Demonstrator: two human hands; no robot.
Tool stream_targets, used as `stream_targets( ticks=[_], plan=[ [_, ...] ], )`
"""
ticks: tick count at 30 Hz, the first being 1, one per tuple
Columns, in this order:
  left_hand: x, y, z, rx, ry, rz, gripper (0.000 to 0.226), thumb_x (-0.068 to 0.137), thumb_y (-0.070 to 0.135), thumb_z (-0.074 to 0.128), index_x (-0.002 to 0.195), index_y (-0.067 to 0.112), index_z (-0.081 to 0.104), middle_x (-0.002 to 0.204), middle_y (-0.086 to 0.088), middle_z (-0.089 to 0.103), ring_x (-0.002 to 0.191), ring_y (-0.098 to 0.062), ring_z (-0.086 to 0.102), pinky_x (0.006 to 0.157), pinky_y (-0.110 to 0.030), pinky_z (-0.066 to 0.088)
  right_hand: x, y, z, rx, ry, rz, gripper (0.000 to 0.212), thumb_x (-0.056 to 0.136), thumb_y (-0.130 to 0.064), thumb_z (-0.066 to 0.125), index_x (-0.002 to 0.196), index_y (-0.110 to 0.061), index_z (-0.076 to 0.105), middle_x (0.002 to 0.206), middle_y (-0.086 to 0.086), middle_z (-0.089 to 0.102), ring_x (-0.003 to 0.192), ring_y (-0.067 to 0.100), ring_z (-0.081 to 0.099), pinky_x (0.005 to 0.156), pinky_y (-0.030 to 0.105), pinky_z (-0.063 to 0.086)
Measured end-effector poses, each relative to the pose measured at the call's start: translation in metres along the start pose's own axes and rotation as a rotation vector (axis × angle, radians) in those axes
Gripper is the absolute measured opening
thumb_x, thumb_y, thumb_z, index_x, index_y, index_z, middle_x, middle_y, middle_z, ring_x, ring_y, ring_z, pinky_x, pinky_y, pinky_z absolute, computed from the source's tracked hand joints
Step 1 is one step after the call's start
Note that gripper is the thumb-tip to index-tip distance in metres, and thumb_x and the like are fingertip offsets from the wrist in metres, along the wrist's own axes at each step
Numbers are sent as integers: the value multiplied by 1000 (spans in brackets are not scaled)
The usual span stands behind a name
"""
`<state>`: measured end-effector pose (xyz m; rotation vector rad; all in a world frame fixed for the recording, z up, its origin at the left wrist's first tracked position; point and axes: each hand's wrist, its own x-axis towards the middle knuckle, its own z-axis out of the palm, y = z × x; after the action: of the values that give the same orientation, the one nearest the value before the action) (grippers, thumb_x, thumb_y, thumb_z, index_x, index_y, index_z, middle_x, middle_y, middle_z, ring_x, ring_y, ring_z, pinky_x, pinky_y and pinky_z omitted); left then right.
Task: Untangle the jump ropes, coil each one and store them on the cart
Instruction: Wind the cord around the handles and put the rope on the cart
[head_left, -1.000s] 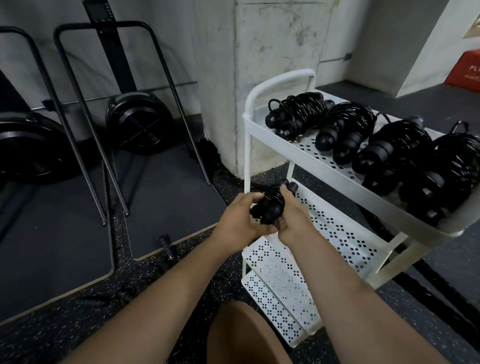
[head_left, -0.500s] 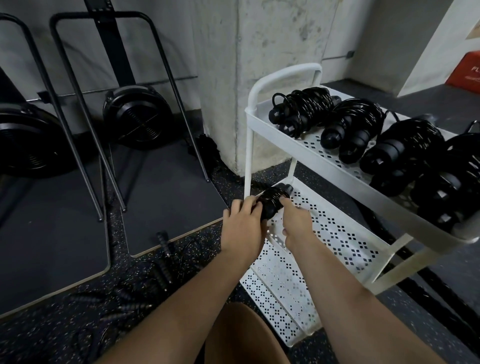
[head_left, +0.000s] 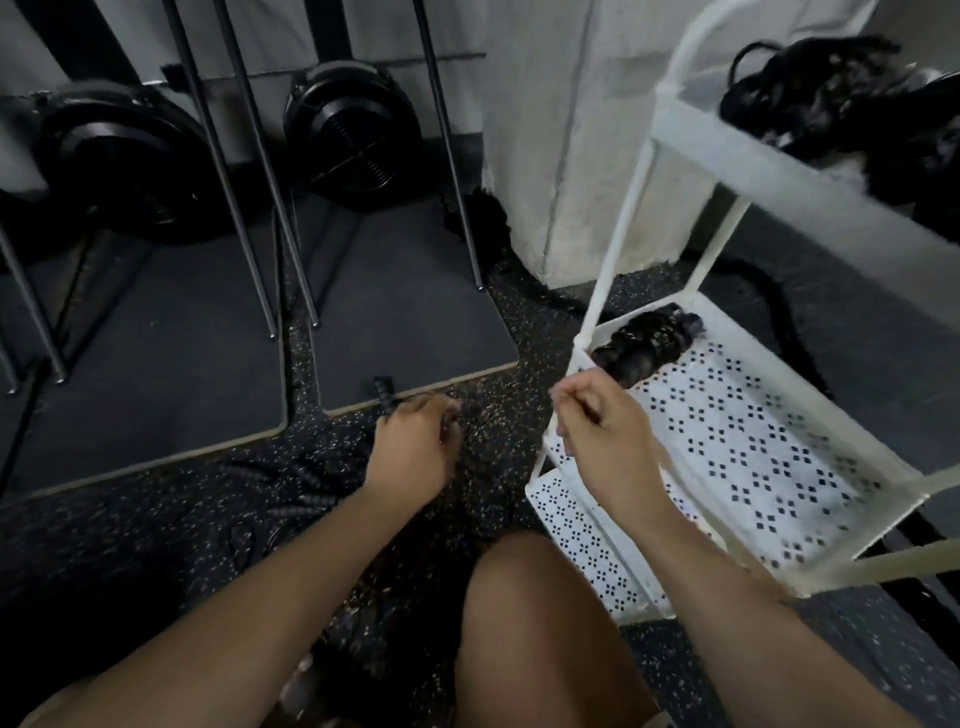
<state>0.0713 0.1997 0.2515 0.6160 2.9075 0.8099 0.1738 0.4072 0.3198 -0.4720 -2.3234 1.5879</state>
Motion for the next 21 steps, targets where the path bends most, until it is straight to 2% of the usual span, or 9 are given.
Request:
stream_targets(
  ticks=[2,4,8,11,15,18,21],
  plan=[
    [-4,-33,9,8,-114,-119,27,103,30,61,129,26,66,117,-1,72,106,-29,69,100,-53,54,2,16,25,-56,-157,28,12,106,-22,65,96,-26,68,73,-1,71,60,15,66,58,26,51],
    [-5,-62,23,21,-213,-225,27,103,32,62,130,28,65,117,1,72,106,-27,69,101,-49,54,10,45,53,-80,-294,140,11,107,-19,64,99,-23,70,78,2,74,64,17,68,61,27,51],
    [-7,-111,60,-52,-368,-418,25,104,34,59,126,26,66,105,0,72,90,-25,69,90,-47,60,27,122,103,-149,-461,351,12,107,-18,62,100,-22,70,86,3,78,72,15,70,63,34,53],
    [-12,-144,97,-53,-434,-507,24,102,30,59,124,25,68,104,-2,71,90,-27,70,85,-42,61,31,186,136,-234,-522,428,10,104,-22,63,98,-26,70,87,-1,79,80,17,74,68,36,59],
    [-19,-177,147,-48,-511,-557,29,102,27,56,128,26,68,119,-4,73,106,-30,70,94,-44,59,41,258,175,-419,-569,450,9,99,-35,62,96,-34,71,92,-7,78,88,17,75,82,43,63],
    [-17,-200,181,-102,-507,-617,26,100,27,56,123,25,67,111,0,74,100,-26,70,96,-44,58,65,294,204,-605,-552,436,17,103,-31,59,115,-29,69,108,-1,75,92,20,69,76,33,52],
    [-9,-219,209,-144,-502,-634,26,101,27,57,127,25,65,111,4,74,104,-23,69,100,-44,56,92,332,230,-691,-525,445,25,106,-26,58,129,-22,64,117,5,72,93,21,66,75,30,46]
  ],
)
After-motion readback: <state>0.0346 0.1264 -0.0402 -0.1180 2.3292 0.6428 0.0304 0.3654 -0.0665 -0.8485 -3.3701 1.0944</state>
